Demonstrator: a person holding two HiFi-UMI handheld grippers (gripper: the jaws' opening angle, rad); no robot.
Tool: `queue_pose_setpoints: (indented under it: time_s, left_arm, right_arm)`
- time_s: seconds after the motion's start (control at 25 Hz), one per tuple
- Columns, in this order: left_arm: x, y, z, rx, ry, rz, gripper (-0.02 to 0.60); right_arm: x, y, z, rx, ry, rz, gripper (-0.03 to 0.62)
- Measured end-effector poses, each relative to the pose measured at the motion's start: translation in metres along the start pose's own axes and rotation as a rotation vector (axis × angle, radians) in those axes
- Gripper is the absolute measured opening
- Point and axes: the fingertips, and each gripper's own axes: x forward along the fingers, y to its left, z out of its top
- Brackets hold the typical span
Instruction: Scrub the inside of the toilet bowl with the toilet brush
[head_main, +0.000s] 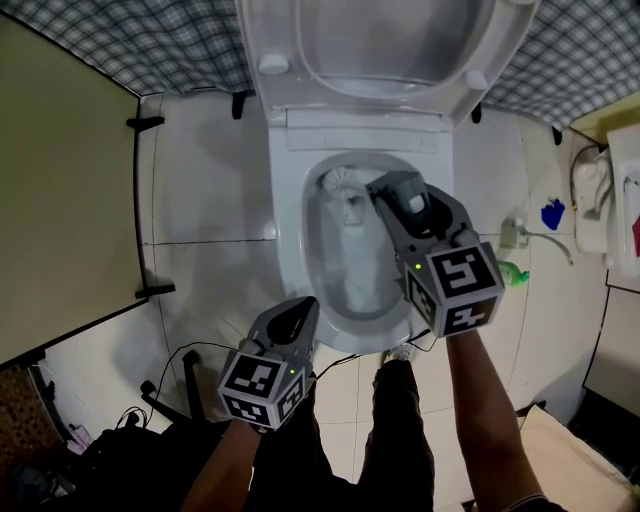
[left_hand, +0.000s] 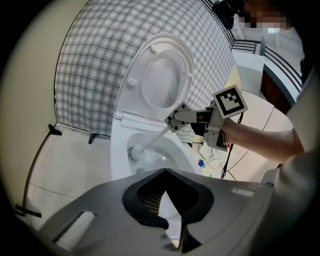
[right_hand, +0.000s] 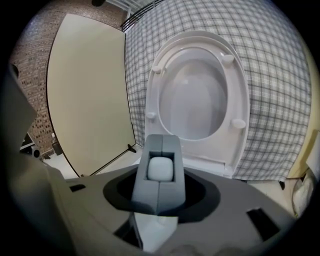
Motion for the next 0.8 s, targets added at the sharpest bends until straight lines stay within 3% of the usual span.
queue_pose_setpoints:
  time_s: [0.52,0.8]
  left_arm:
    - [0.007,-0.003,-0.006,0.0,0.02,-0.008,0.009]
    - [0.006,-0.001,-0.006,0.002,0.023,-0.004,0.009]
  right_arm:
    - [0.009,-0.017,-0.068,0.06,0.11,-0.032,0.198]
    - [-0.006,-0.024,-0.026,0.05,0.019,-0.057,0.198]
